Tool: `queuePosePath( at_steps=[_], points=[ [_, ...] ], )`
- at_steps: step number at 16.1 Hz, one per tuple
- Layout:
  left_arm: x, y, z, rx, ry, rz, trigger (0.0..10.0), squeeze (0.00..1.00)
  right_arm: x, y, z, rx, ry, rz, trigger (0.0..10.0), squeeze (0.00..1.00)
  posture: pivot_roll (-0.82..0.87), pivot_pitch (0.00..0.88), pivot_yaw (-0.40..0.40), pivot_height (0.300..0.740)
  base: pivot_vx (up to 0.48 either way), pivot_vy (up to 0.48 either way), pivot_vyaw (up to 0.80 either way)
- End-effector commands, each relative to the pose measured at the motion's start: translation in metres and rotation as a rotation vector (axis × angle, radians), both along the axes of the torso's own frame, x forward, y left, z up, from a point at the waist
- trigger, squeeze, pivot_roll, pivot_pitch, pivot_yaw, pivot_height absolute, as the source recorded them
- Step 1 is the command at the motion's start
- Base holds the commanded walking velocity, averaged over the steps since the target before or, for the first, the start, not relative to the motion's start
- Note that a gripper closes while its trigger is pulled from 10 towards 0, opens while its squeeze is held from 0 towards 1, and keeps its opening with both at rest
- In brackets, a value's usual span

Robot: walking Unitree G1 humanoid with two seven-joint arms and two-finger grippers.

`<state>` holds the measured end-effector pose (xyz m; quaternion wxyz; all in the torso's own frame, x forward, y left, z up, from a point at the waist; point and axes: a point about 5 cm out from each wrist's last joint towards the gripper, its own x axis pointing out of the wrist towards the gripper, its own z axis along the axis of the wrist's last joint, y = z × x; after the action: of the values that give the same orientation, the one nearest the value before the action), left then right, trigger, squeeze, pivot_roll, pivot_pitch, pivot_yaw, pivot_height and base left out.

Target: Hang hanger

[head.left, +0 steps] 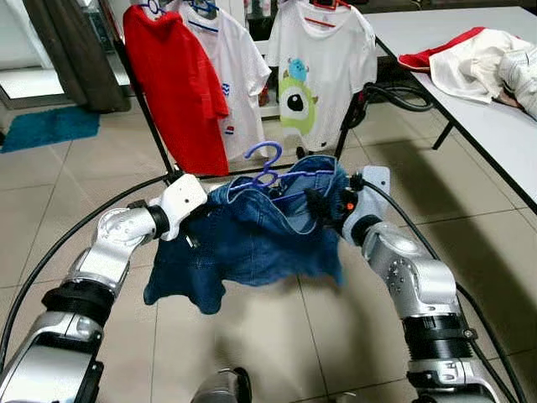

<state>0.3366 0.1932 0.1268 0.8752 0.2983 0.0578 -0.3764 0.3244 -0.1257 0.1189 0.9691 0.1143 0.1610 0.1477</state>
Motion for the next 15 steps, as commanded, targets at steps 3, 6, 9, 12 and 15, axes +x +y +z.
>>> queuePosePath(
  at_steps=[3,6,9,12,15],
  points=[
    [-0.0016,-0.0004,0.0099,-0.023,-0.028,-0.008,0.0,0.00,0.0059,-0.0055,0.0022,-0.006,-0.015,-0.029,0.0,0.00,-0.07,0.036,0.063,0.740,0.000,0.000,0.00],
    [-0.0042,0.0000,0.0102,-0.011,-0.024,-0.018,0.0,0.00,0.0084,-0.0093,-0.0001,-0.007,-0.015,-0.045,0.0,0.00,-0.07,0.037,0.064,0.740,0.000,0.000,0.00],
    [-0.0052,0.0000,0.0112,-0.001,-0.023,-0.016,0.0,0.00,0.0098,-0.0117,-0.0014,-0.002,-0.018,-0.050,0.0,0.00,-0.07,0.037,0.064,0.740,0.000,0.000,0.00],
    [-0.0055,-0.0002,0.0120,0.002,-0.022,-0.019,0.0,0.00,0.0086,-0.0091,-0.0037,0.013,-0.018,-0.036,0.0,0.00,-0.07,0.037,0.064,0.740,0.000,0.000,0.00],
    [-0.0059,-0.0006,0.0126,0.008,-0.021,-0.022,0.0,0.00,0.0088,-0.0088,-0.0049,0.018,-0.021,-0.030,0.0,0.00,-0.07,0.037,0.064,0.740,0.000,0.000,0.00]
  ],
)
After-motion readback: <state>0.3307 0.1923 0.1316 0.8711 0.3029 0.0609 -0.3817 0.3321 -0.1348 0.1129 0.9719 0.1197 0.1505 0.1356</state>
